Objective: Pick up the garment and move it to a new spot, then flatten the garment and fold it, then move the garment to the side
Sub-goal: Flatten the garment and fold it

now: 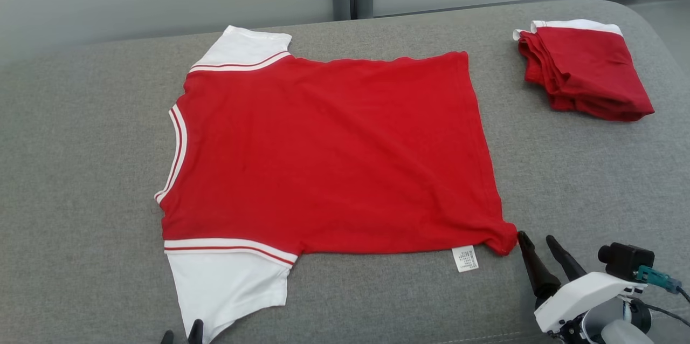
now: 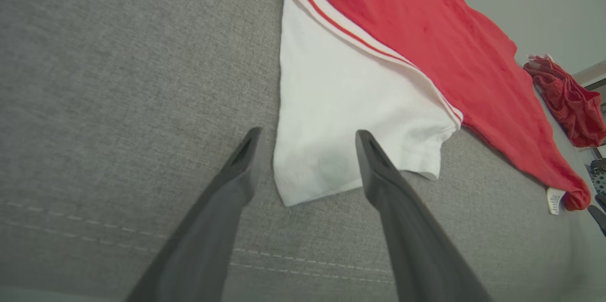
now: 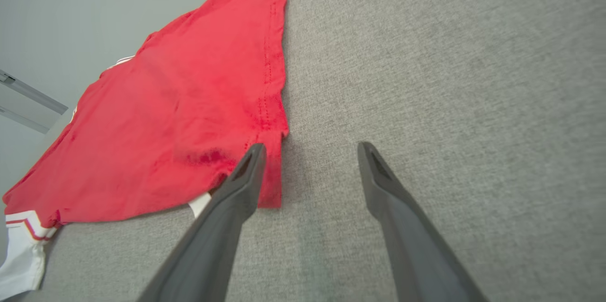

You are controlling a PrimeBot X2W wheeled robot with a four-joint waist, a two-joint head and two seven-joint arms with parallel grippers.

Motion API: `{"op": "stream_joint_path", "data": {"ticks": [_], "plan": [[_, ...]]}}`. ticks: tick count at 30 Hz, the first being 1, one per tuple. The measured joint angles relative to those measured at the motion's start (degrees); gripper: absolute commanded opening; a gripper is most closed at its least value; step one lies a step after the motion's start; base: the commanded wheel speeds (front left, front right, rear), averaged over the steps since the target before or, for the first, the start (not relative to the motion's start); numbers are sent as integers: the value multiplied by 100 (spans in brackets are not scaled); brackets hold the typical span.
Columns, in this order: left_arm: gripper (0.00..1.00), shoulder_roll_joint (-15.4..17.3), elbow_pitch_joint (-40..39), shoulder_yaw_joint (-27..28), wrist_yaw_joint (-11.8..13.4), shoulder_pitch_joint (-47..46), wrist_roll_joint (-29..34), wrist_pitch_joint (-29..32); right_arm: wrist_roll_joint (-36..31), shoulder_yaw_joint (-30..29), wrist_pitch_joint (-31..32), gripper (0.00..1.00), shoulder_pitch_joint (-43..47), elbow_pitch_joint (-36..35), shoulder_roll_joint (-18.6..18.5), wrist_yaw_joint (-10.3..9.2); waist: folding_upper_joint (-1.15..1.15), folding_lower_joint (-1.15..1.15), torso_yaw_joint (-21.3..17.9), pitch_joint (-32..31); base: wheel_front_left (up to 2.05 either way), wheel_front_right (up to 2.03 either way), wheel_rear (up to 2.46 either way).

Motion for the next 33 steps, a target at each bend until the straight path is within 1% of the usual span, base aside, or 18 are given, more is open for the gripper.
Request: {"op": "stream_joint_path", "data": {"ticks": [6, 12, 18, 24, 26, 29, 31, 33], "plan": [[100, 130, 45, 194, 7, 15, -9, -29, -118, -244, 0, 100, 12, -238, -86, 0, 0, 0, -16, 22, 0, 0, 0], [100, 152, -232, 276, 23, -163, 22, -134, -376, -482, 0, 100, -35, -571, -203, 0, 0, 0, -39, 10, 0, 0, 0], [100, 134, -642, 203, 22, -633, 416, -201, -736, -710, -1, 100, -265, -873, -208, -9, 0, 0, -136, -69, 0, 0, 0], [100, 5, -857, 68, 32, -955, 802, -249, -1114, -855, -2, 100, -433, -1214, -197, -129, 0, 0, -236, -170, 0, 0, 0], [100, -11, -893, 42, 91, -993, 950, -249, -1293, -865, -13, 100, -460, -1368, -196, -220, 0, 0, -270, -200, 0, 0, 0], [100, -24, -937, 53, 209, -1055, 1157, -250, -1517, -878, -19, 100, -463, -1595, -164, -277, 0, 0, -310, -244, 0, 0, 0], [100, -46, -981, 51, 286, -1093, 1296, -252, -1668, -887, -25, 100, -463, -1752, -99, -353, 0, 0, -329, -271, 0, 0, 0], [100, -60, -989, 46, 350, -1148, 1449, -253, -1789, -884, -27, 100, -463, -1905, -25, -380, 0, 0, -340, -283, 0, 0, 0]]}}
